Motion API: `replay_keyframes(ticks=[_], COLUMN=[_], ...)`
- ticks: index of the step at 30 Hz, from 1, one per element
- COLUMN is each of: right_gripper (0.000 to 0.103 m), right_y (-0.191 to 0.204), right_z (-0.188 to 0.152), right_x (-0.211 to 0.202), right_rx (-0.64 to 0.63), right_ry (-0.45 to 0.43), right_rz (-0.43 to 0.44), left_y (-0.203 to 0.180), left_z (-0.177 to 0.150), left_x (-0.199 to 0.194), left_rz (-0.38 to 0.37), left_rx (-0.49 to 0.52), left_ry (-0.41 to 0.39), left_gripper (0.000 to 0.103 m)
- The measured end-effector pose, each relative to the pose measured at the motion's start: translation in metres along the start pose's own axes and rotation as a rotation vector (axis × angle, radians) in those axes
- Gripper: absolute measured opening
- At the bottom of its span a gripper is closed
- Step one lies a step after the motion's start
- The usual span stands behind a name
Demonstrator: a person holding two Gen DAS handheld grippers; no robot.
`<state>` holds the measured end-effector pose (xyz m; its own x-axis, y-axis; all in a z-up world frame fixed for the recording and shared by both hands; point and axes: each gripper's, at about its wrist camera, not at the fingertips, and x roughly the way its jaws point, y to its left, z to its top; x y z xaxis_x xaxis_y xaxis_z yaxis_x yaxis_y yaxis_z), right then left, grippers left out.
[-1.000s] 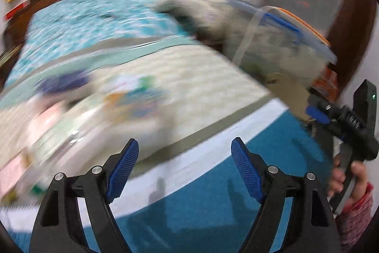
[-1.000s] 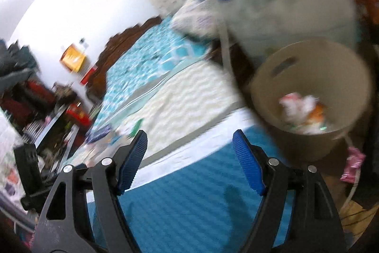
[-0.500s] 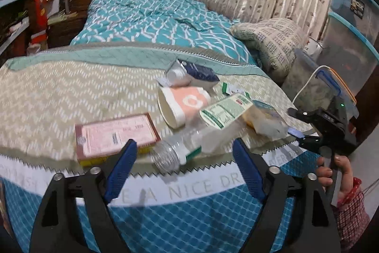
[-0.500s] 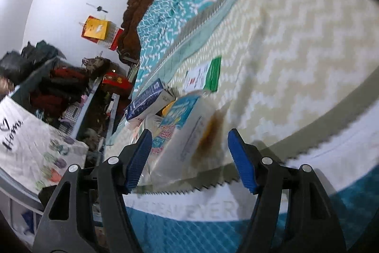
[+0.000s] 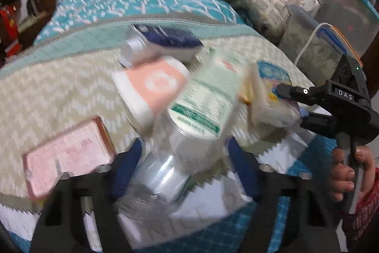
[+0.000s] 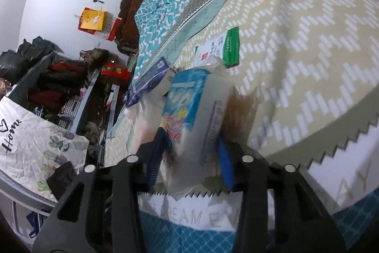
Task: Collect trash
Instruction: 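Grasp the clear plastic bottle with the left gripper while the right grasps the tissue pack, then carry the bottle and tissue pack toward the beige wastebasket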
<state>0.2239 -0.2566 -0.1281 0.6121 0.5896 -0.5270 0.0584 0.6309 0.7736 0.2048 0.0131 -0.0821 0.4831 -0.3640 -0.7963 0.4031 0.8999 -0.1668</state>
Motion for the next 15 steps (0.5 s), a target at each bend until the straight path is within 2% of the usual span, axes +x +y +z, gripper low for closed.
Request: replay_keyframes(ticks=[5,8,11,15], right_gripper=[0.041,0.041,0.041,0.041], right_y=[0.008,0.005,-0.005,-0.016], right_z=[-0.035,-0.058,-0.076,-0.095], right_x=[-0.027,-0.047,-0.070,-0.090], right_rx=[-0.084,-0.104,-0.091,-0.070], right_ry=[0.000,0.000,-0.003,-0.020], right_rz=[0.013,0.029,0.053,0.064], left_y=[-0.015,-0.021,-0.024,-0.023], left_z=[-0.030,-0.057,-0.077,-0.097], left_x=[-0.020,-0.039,-0.052,-0.069], left_rz=[-0.040,-0.115,-0.119,-0.083], left_rx=[0.025,-0.012,-0.035,-0.089], left_ry=[0.011,0.030,0.030,0.024], left_gripper=[0.056,0.056,0.056,0.056])
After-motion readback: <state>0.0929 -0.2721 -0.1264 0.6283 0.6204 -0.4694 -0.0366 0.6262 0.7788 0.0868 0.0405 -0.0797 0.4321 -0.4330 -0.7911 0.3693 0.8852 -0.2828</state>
